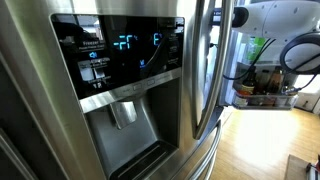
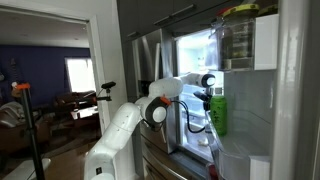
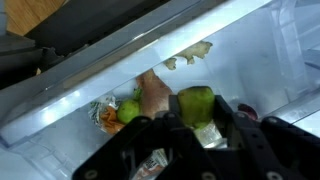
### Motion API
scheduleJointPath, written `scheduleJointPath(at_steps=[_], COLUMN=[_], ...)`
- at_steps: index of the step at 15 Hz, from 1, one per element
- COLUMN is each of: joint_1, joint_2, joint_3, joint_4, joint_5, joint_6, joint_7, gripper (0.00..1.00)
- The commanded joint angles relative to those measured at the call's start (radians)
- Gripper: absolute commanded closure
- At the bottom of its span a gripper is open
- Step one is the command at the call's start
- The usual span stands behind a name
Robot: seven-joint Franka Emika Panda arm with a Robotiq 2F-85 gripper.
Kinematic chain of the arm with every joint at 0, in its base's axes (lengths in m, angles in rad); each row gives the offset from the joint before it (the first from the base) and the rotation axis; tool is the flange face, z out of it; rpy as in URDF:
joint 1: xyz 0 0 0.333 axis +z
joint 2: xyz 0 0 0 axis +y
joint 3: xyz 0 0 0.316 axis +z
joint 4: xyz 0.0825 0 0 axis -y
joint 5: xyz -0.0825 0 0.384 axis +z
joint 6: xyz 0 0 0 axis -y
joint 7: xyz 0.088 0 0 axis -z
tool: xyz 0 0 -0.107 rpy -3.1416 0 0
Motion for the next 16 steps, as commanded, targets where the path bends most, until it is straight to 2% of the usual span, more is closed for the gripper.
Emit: scheduleJointPath(at_steps=[1,3,8,11,16], joint_1=[-0.001,0.001,0.008,0.014,0.026], joint_2=[-0.03,-0.036,-0.077,-0.123,-0.243], joint_3=[0.004,0.005,0.006,0.003,-0.004], joint_4=[-0.046,-0.056,-0.102,-0.161,-0.336], joint_5=[0.027,0.026,0.022,0.023,0.025], joint_6=[0.02,0.053,0.125,0.167,0.248], joint_7=[0.059,0.065,0.078,0.115,0.277], gripper=[0.35,0.34,0.01,0.0,0.0])
